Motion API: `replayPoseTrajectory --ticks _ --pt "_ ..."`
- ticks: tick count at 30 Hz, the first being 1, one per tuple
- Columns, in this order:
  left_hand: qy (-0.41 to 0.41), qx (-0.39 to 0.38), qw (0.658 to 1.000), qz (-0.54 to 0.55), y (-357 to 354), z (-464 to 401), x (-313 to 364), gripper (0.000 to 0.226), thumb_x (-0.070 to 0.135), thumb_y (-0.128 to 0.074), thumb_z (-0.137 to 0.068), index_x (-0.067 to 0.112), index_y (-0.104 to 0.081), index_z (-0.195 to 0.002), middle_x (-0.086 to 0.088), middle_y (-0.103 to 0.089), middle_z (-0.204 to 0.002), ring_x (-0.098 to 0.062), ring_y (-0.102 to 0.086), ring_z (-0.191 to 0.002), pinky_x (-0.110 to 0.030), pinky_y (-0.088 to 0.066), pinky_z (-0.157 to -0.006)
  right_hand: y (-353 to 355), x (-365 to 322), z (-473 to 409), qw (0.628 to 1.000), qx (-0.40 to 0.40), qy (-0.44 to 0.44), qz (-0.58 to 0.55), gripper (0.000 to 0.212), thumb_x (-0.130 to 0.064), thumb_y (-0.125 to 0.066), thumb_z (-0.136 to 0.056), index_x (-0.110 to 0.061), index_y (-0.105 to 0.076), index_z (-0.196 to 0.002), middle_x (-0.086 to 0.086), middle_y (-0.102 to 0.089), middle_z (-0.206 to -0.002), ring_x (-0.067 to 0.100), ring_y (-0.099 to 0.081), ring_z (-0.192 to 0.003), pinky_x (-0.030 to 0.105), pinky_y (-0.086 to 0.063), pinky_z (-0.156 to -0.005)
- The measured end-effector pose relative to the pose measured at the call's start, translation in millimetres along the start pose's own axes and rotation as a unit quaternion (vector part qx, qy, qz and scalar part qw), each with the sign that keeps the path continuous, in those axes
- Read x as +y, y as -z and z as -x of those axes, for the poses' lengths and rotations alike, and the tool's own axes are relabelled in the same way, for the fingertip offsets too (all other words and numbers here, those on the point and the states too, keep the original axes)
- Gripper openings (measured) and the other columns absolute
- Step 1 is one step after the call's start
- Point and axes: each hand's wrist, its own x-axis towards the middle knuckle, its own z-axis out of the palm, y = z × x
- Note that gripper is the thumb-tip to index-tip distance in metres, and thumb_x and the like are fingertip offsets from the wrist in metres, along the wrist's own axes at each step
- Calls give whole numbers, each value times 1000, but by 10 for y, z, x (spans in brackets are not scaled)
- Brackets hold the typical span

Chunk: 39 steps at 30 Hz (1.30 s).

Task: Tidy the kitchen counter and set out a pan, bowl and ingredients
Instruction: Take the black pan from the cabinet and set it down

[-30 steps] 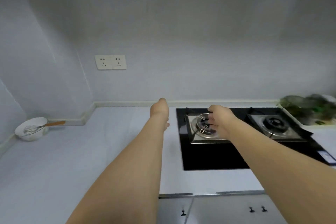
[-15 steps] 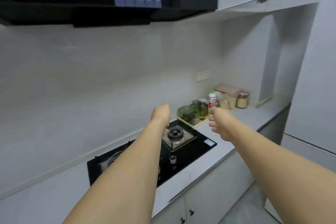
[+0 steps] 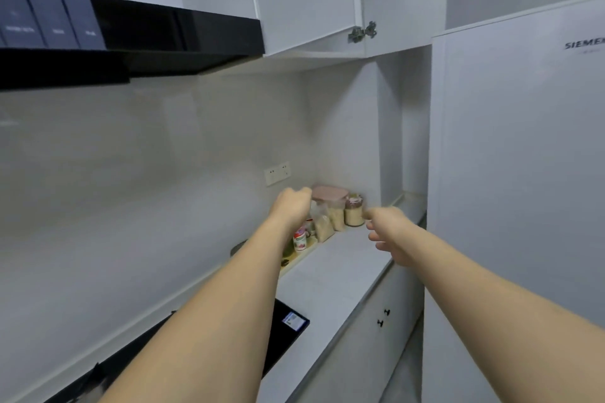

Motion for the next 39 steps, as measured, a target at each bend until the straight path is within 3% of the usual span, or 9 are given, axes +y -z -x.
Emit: replayPoseTrajectory --ticks 3,7,15,19,26,29,32,35,39 --pt "-16 -6 1000 -7 -237 -426 195 42 30 -37 -98 3 -49 -128 -17 -55 -113 -32 -57 -97 -45 -47 -97 225 -220 -402 1000 -2 7 14 19 -21 -49 -91 -8 -53 -104 8 -46 -85 21 -45 -68 31 -36 -66" --pt "-38 -7 999 -21 -553 -875 510 42 31 -39 -97 3 -49 -127 -20 -53 -127 -36 -54 -115 -44 -45 -100 519 -502 -906 999 13 27 28 4 -19 -49 -87 -15 -48 -85 7 -39 -73 21 -31 -62 31 -28 -64" --pt "-79 -21 994 -71 -1006 -1458 1071 42 31 -42 -98 3 -49 -128 -18 -52 -130 -35 -53 -116 -38 -43 -89 997 -811 -1618 994 11 62 88 38 -25 -51 -92 -5 -47 -124 14 -57 -104 27 -55 -87 33 -40 -73" --pt "-75 -5 993 -86 -1130 -1734 1306 48 33 -42 -96 2 -47 -132 -22 -50 -137 -36 -50 -124 -42 -42 -99 1104 -1028 -1992 992 -30 92 86 34 -24 -51 -91 -6 -48 -120 12 -54 -98 24 -45 -80 34 -36 -70" --pt "-78 53 985 -144 -1404 -2144 1746 45 30 -45 -96 1 -50 -130 -23 -53 -133 -37 -53 -123 -44 -43 -102 1343 -1426 -2637 980 -101 141 96 42 -28 -51 -92 -7 -45 -128 13 -58 -110 26 -53 -90 35 -41 -76" --pt "-79 89 978 -169 -1435 -2288 1971 45 31 -44 -97 1 -50 -129 -24 -52 -135 -37 -52 -124 -45 -44 -101 1425 -1641 -2851 975 -123 159 98 46 -29 -52 -91 -7 -42 -130 15 -56 -122 31 -58 -108 41 -48 -94" --pt "-78 111 971 -196 -1441 -2398 2163 43 31 -42 -96 0 -52 -125 -24 -54 -132 -36 -55 -118 -43 -45 -94 1442 -1847 -3015 968 -148 180 89 23 -23 -49 -94 -10 -45 -112 21 -54 -131 36 -51 -125 50 -40 -107" --pt "-93 145 958 -230 -1409 -2514 2370 37 28 -43 -94 1 -58 -114 -20 -60 -120 -32 -56 -104 -32 -37 -74 1434 -2137 -3205 959 -162 209 100 27 -22 -49 -93 -10 -48 -116 18 -55 -131 32 -52 -124 38 -46 -97" --pt "-126 180 938 -268 -1307 -2660 2712 30 29 -43 -93 12 -58 -112 -8 -61 -114 -29 -55 -105 -31 -43 -82 1454 -2649 -3469 950 -165 249 95 38 -19 -47 -91 -2 -52 -124 16 -61 -120 33 -61 -109 33 -42 -82"
